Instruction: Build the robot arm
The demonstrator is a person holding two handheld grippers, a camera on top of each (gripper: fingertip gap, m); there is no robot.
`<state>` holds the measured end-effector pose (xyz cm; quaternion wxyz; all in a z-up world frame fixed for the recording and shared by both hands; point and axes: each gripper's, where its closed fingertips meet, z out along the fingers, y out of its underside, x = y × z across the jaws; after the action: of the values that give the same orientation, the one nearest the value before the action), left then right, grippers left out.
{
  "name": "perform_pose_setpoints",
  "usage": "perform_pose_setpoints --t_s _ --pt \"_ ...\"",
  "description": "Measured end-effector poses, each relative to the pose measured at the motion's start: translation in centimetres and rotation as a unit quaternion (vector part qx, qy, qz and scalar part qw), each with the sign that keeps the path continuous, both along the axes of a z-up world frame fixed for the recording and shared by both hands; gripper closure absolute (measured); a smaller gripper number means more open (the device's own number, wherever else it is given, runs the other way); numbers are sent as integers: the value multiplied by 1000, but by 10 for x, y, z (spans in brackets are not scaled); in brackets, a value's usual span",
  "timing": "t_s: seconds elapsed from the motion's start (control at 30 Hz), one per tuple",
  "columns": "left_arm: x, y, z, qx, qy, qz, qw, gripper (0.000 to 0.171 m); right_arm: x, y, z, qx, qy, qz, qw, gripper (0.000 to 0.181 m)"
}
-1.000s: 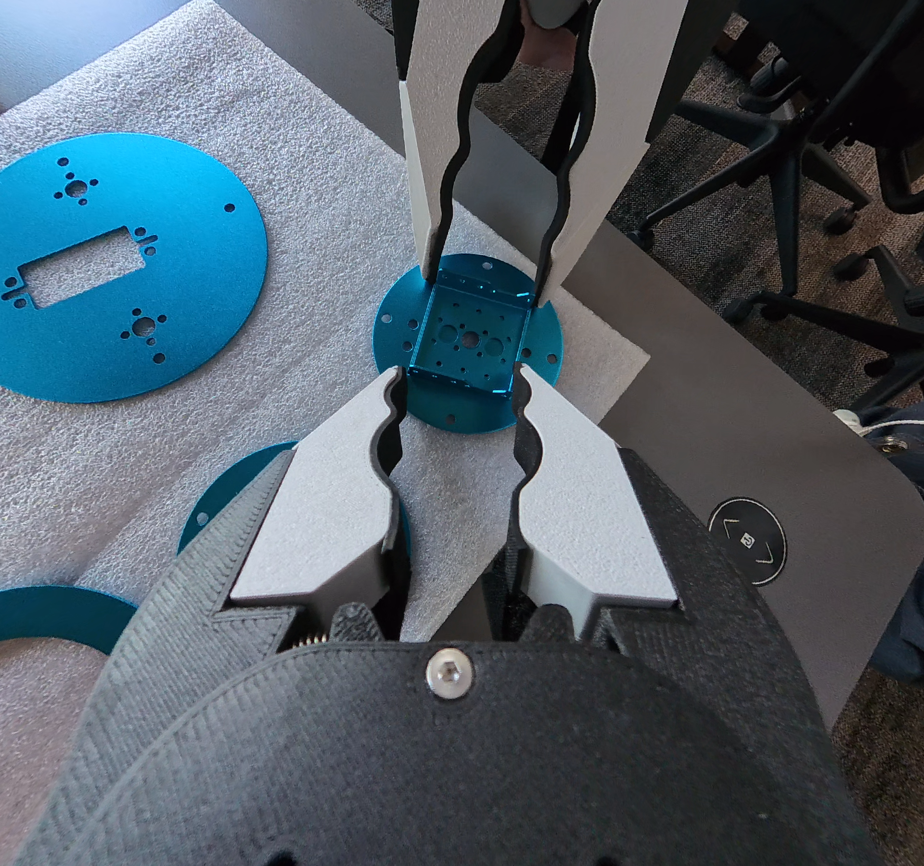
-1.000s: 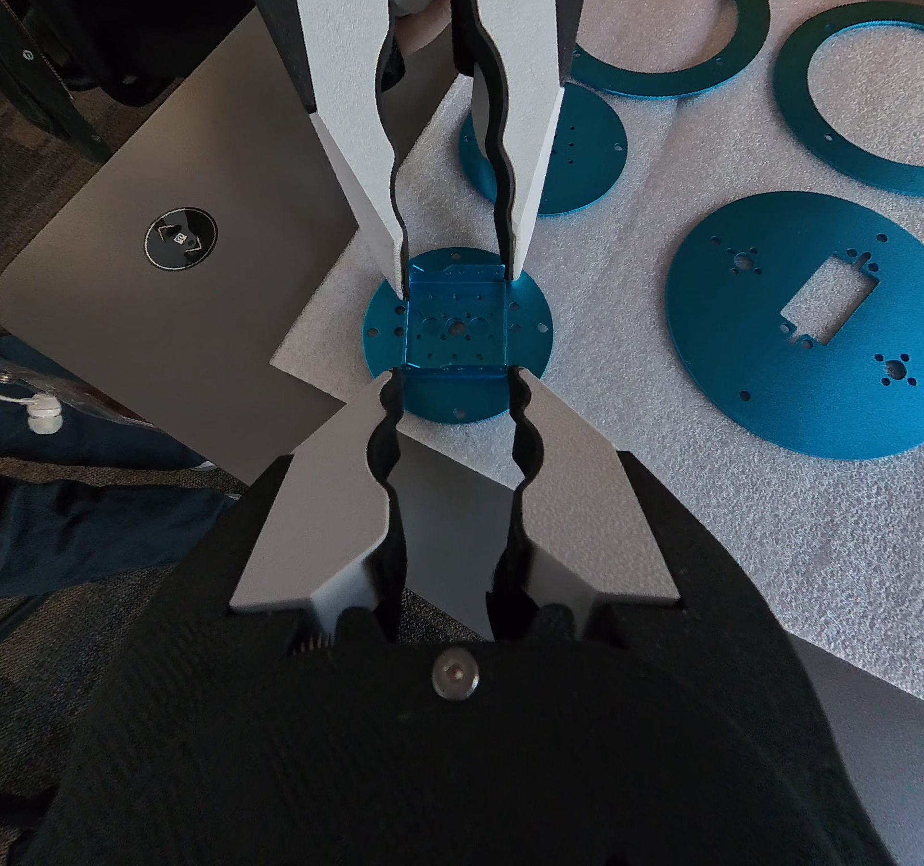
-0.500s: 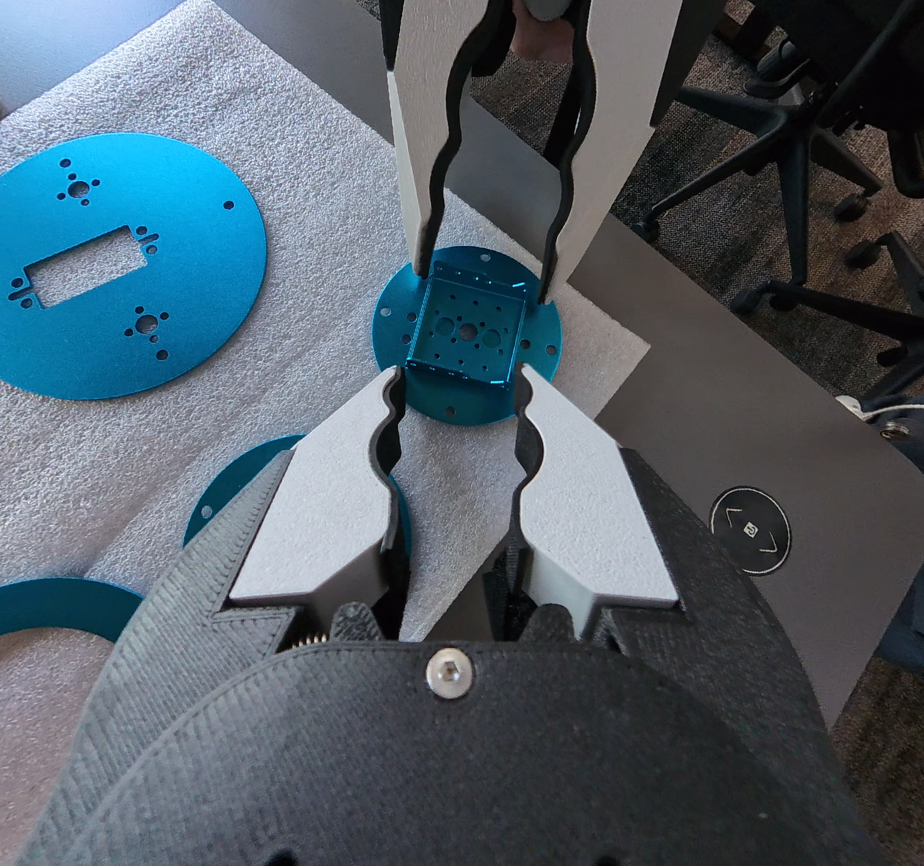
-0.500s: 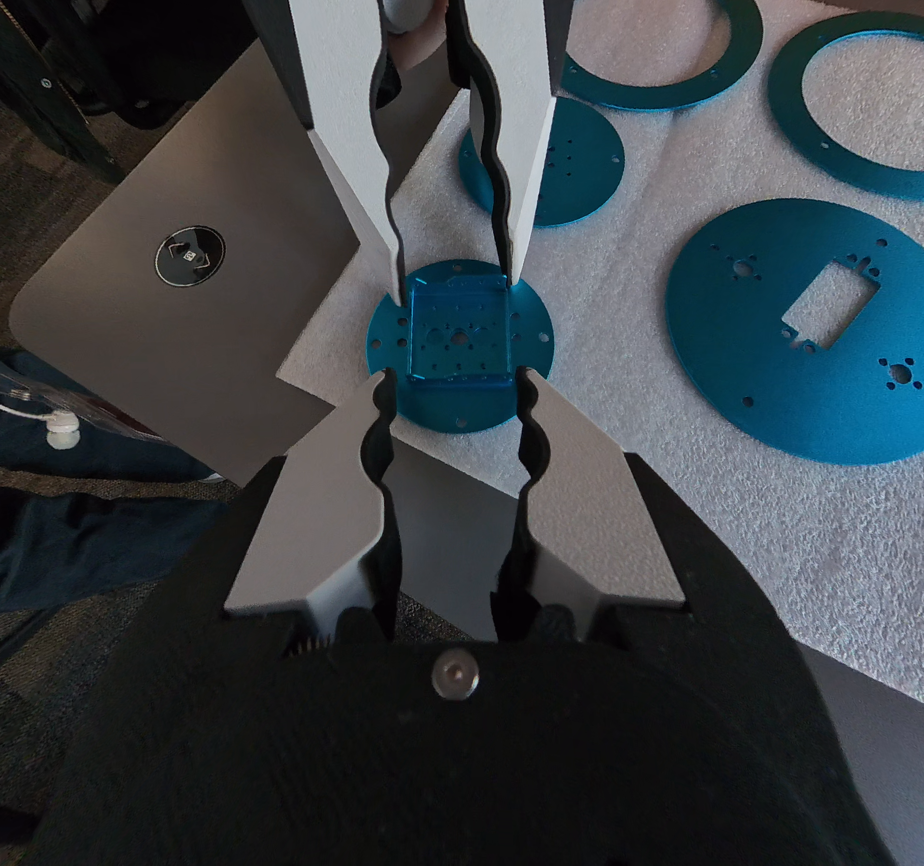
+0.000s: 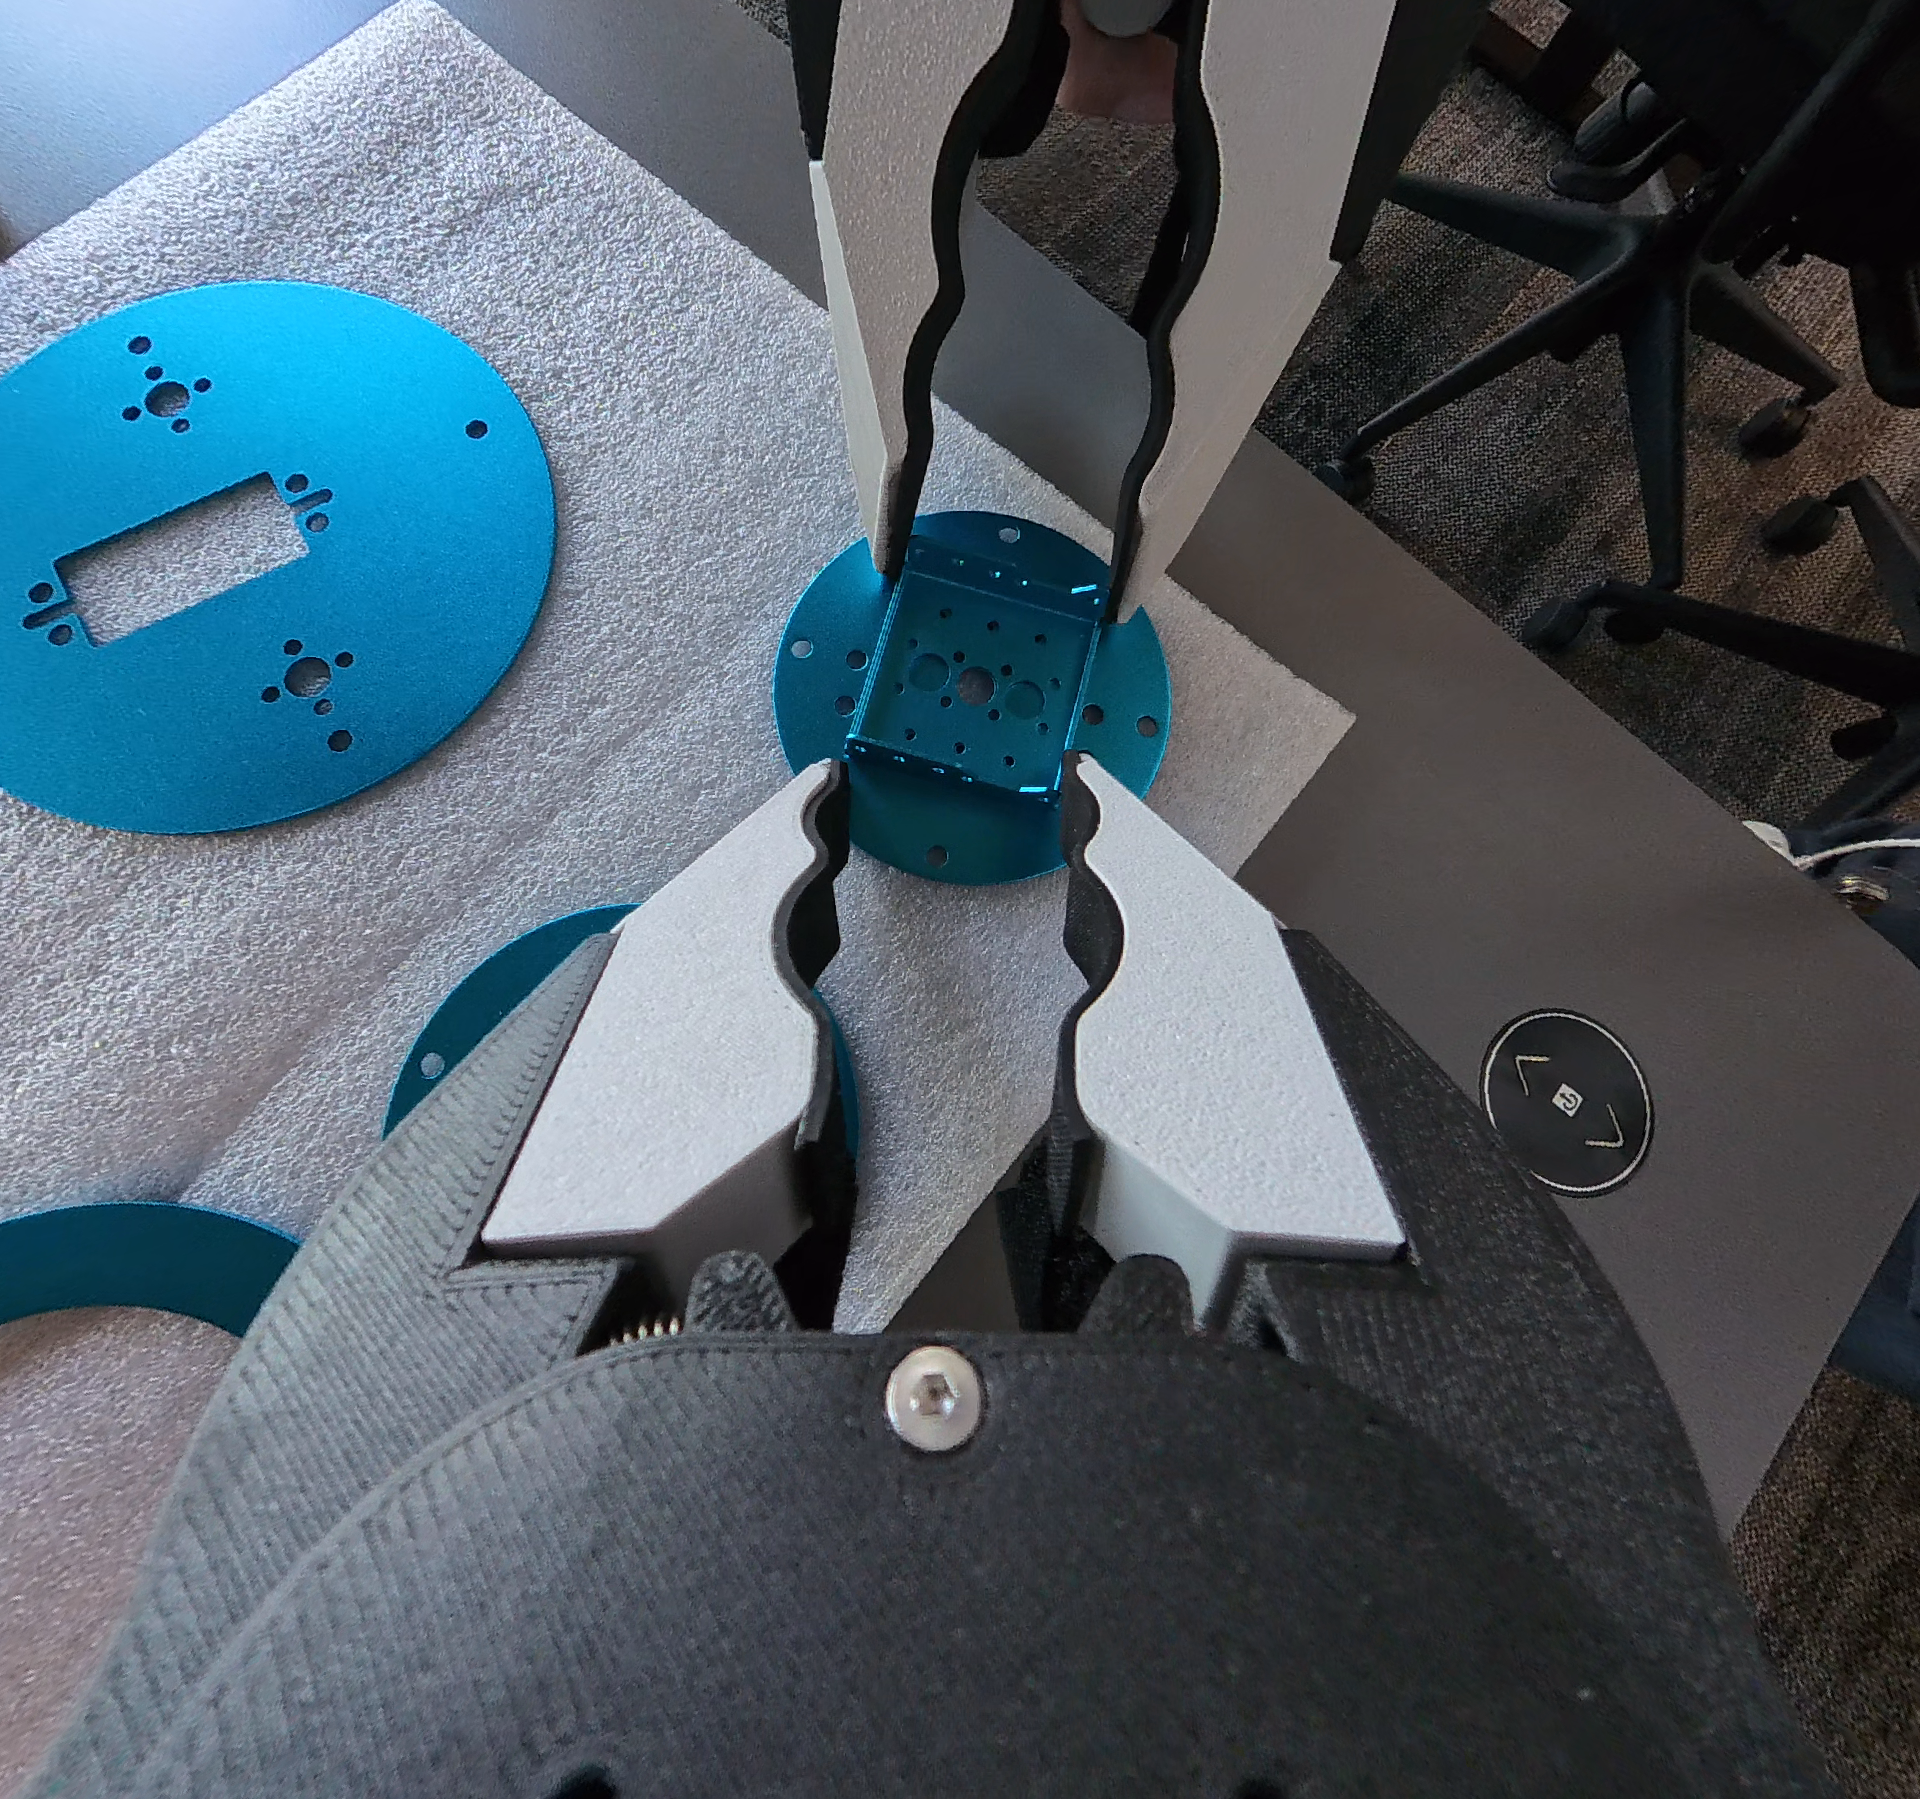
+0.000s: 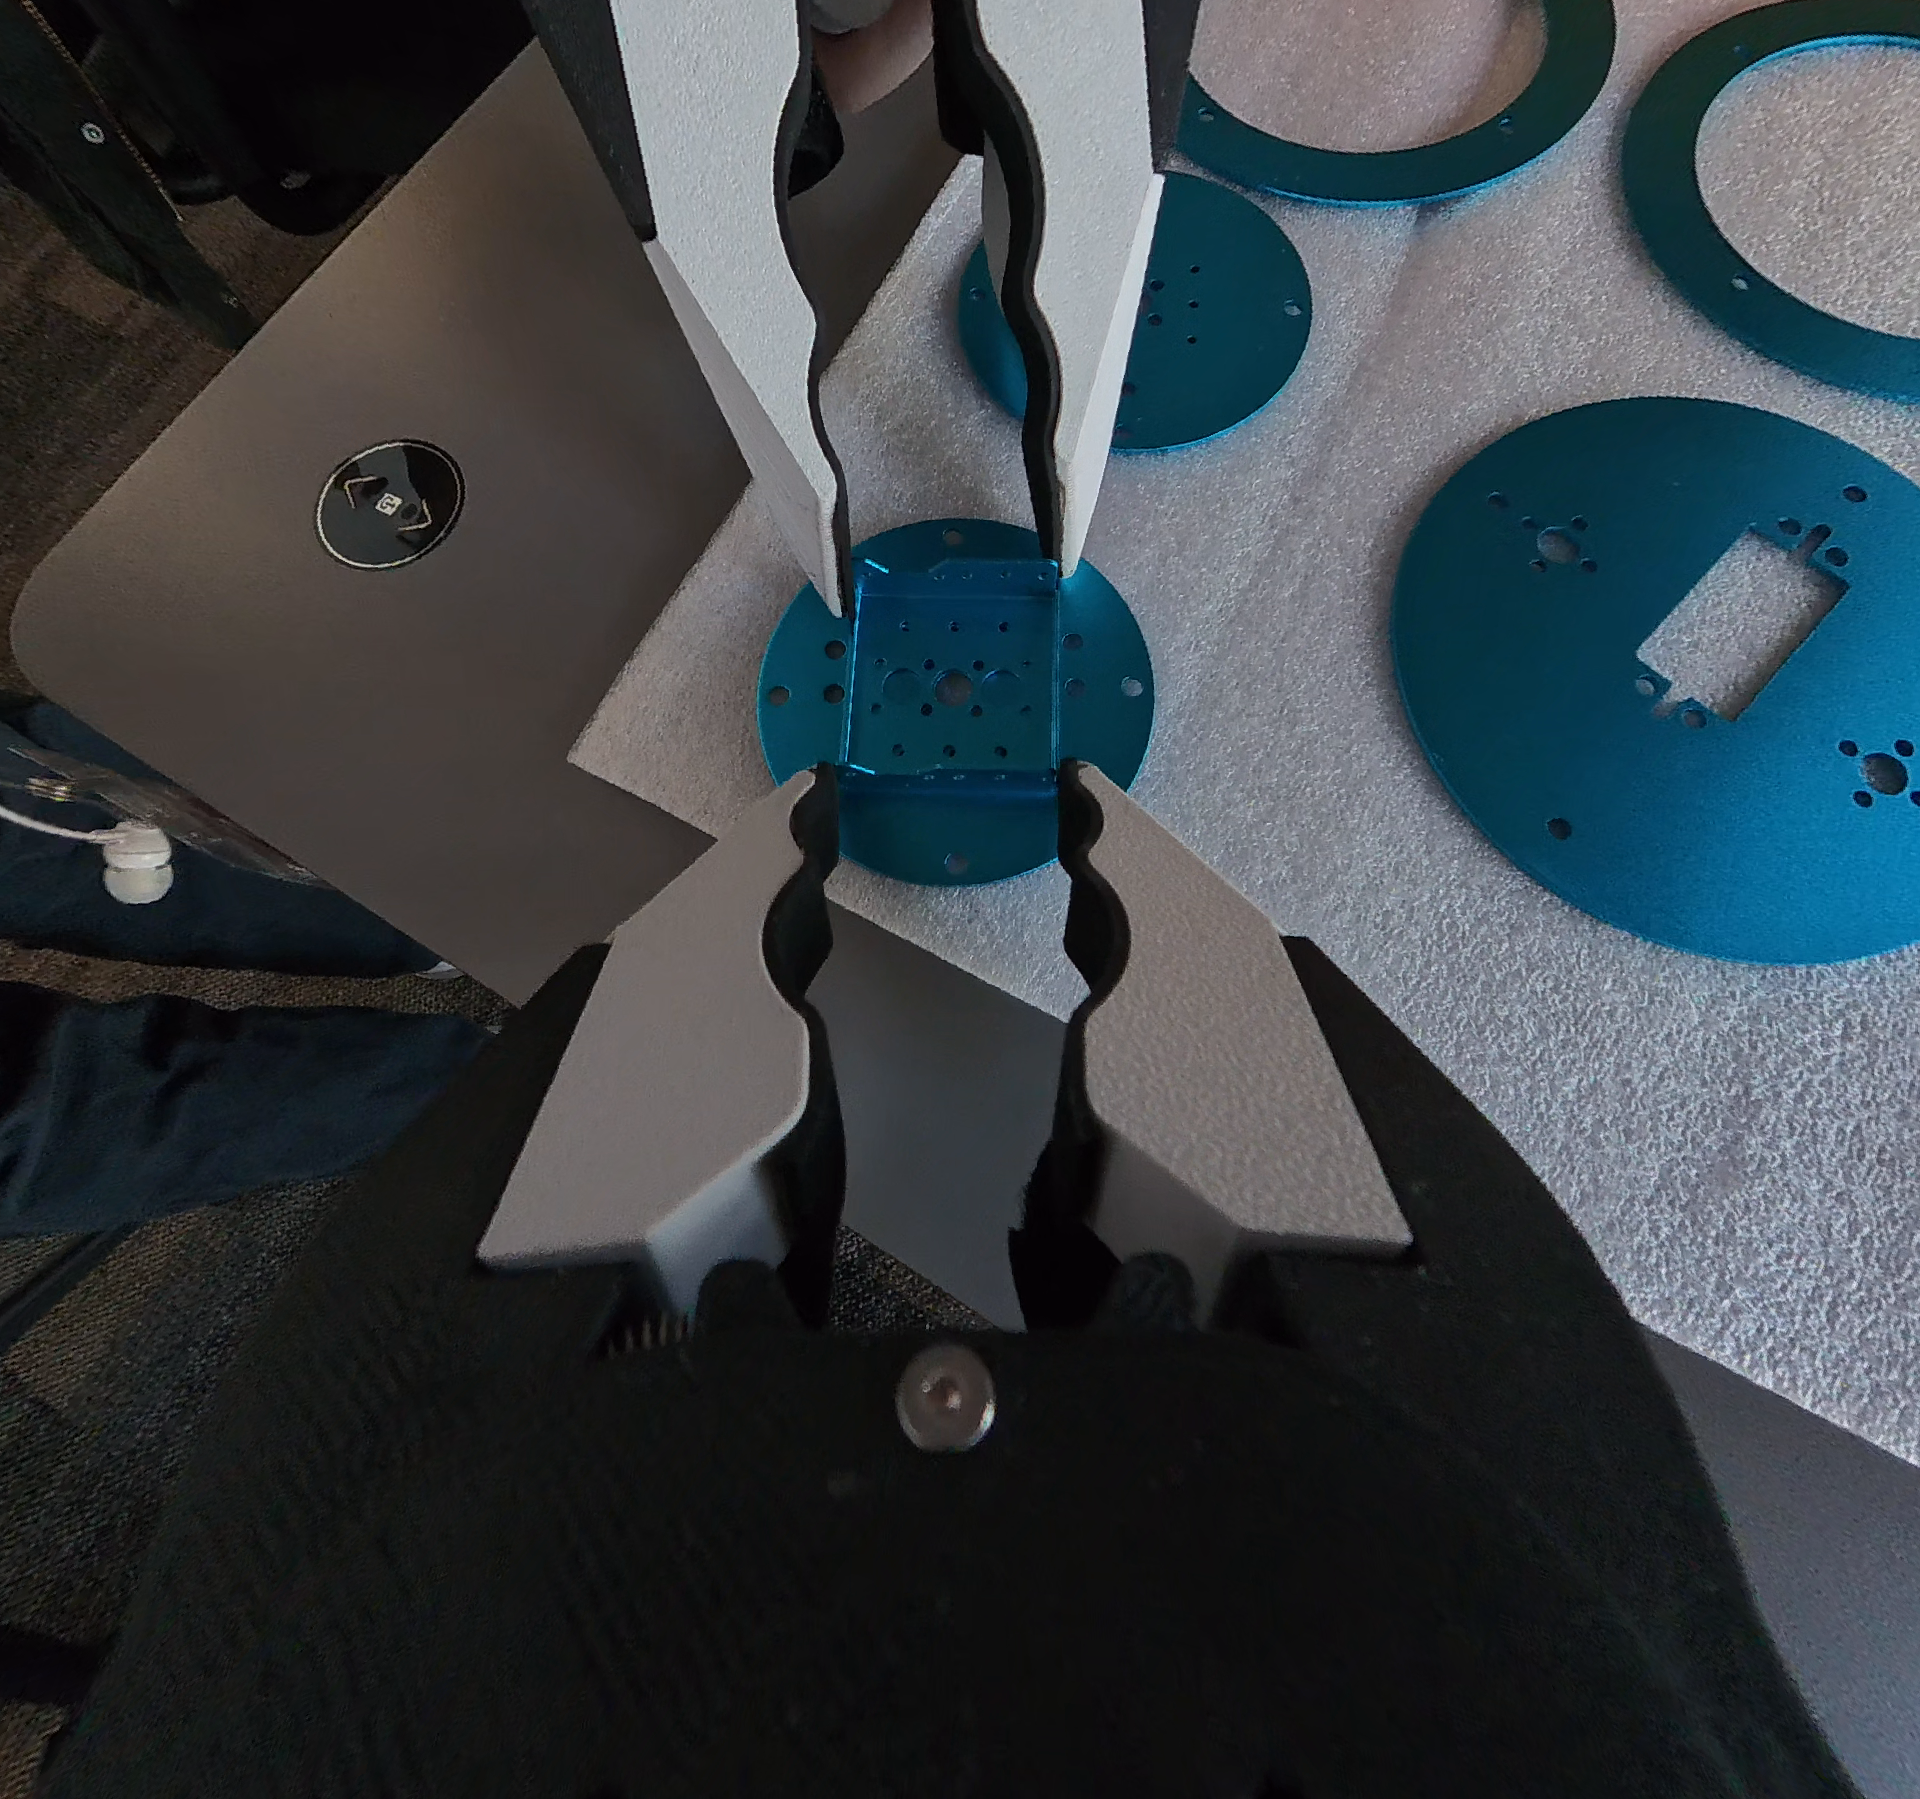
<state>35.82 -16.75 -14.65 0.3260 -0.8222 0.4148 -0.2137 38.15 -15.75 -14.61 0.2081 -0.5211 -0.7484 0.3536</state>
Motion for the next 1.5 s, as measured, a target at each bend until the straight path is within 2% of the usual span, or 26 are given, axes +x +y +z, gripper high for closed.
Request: perform_pose_setpoints --t_s 1.5 --pt "1 -1 0 2 3 -8 1000 134 0 0 0 -6 -1 9 1000 140"
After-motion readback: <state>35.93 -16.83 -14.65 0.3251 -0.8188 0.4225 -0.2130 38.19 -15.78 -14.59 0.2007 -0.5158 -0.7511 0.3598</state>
